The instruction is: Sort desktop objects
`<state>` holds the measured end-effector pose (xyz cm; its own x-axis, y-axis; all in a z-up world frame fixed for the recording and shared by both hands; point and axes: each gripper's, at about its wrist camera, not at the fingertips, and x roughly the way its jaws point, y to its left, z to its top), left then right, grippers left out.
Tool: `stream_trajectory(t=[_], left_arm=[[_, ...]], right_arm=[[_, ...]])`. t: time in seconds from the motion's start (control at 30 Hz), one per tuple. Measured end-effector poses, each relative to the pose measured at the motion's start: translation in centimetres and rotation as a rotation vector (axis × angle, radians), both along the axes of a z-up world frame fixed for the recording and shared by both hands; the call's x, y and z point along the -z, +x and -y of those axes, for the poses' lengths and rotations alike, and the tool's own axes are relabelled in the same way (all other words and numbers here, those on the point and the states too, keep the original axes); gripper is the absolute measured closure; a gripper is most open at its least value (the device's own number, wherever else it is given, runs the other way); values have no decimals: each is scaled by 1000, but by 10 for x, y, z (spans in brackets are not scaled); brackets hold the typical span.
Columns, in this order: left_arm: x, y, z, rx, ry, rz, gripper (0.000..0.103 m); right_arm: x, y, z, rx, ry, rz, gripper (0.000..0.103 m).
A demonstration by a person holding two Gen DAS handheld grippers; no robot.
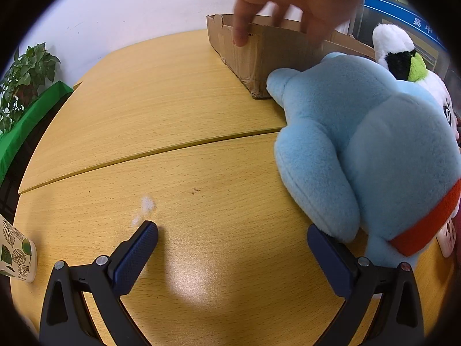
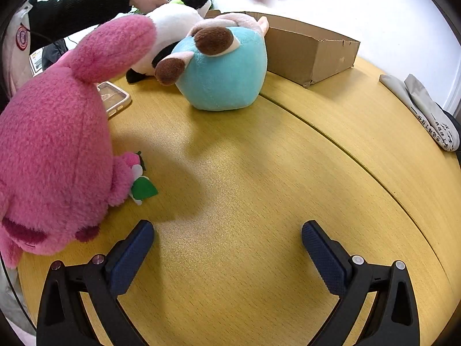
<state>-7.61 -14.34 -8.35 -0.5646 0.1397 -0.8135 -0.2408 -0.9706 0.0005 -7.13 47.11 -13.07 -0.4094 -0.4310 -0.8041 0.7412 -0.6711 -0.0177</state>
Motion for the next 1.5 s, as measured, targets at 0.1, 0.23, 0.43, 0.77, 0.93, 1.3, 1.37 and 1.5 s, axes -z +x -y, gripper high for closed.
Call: stream_trajectory(t=[0.1,0.23,0.43,0.77,0.93,1.3,1.37,1.5], left_arm=[[1,-4,1,0,-1,0,0],[3,-10,2,-1,2,-1,0],[6,-23,5,-1,3,0,0],[12,-53,12,-1,4,0,0],[15,-67,16,0,4,1,0],[23,-95,22,0,5,2,0],[25,-100,23,0,5,2,0],[28,-115,27,0,5,2,0]], right_arm=[[0,2,0,0,1,-1,0],[2,6,0,0,1,-2,0],[2,5,-1,0,0,-2,0],[2,8,-1,4,0,-2,0],[3,8,-1,4,0,-2,0],[3,1,-1,5,0,-2,0],[3,0,-2,5,0,-1,0],[3,0,-1,5,0,-1,0]])
